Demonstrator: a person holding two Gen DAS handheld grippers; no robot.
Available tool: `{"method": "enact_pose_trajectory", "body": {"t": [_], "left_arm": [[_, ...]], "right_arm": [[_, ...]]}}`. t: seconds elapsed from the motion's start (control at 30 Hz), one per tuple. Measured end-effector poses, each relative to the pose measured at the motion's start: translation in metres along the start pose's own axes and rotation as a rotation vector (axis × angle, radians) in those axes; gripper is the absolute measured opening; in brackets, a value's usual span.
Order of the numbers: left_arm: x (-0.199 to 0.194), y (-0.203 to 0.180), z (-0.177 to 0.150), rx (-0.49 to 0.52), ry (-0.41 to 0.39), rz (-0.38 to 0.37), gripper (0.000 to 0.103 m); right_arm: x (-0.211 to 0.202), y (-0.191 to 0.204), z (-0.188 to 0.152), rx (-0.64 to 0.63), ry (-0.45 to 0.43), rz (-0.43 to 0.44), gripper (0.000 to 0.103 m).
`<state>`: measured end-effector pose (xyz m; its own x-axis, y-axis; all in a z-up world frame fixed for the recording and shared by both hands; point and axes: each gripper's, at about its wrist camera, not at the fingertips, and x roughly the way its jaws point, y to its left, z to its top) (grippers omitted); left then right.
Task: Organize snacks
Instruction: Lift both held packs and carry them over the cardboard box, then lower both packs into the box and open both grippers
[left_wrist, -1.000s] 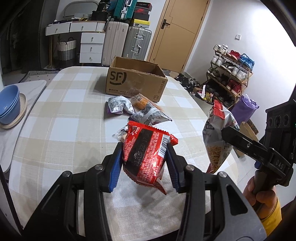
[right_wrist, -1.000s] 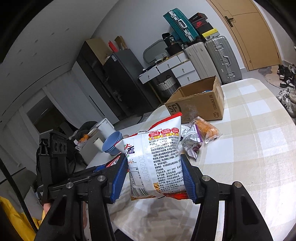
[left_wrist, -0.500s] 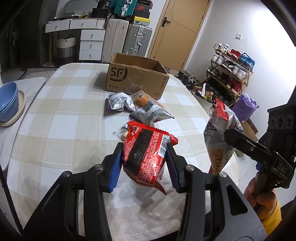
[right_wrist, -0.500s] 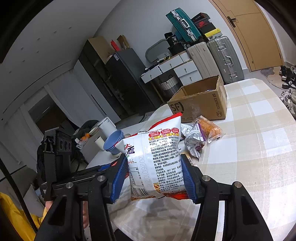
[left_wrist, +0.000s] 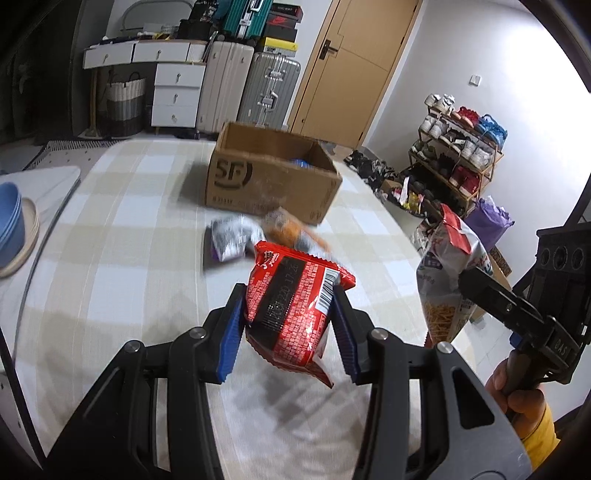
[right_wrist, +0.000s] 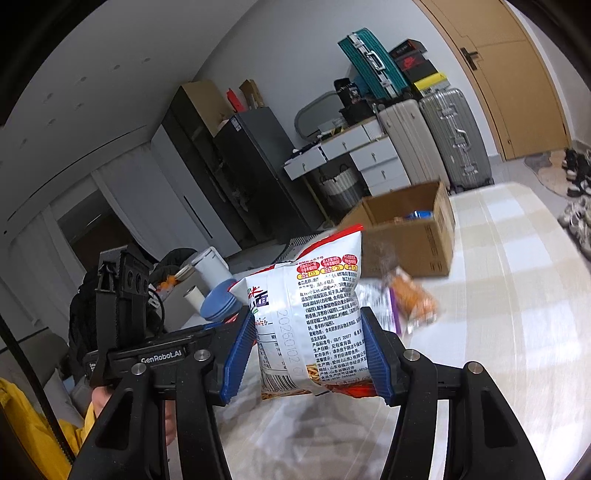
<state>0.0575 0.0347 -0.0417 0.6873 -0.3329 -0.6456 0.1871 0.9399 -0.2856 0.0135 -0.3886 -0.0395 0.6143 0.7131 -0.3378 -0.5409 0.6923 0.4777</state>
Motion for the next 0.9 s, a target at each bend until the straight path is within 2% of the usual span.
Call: {"method": "enact_pose_trajectory", "body": {"t": [0.3,0.47,0.53,0.77,0.9], "left_arm": [[0.015,-0.012,0.074,0.061,-0.050,-0.006,0.041],[0.036,-0.009,0.137,0.072,-0.075,0.027,0.041],[0.045,-0.009,0.158,0.083,-0.089,0.062,0.041],[0.100,-0.011,0.224,0.126,-0.064,0.115,0.042],[0.143,-0.005,0.252,0.131,-0.003,0.102,0.041]], "right_arm": [[0.032,-0.016,0.084,-0.022,-0.011,0.032,0.057],[0.065,-0.038,0.135,-0.001,0.007,0.017,0.057],[0.080,-0.047,0.154,0.011,0.013,0.004,0.057],[0.138,-0.074,0.206,0.022,0.057,-0.031,0.057],[0.173,-0.091,0.217,0.024,0.117,-0.060,0.057]]}}
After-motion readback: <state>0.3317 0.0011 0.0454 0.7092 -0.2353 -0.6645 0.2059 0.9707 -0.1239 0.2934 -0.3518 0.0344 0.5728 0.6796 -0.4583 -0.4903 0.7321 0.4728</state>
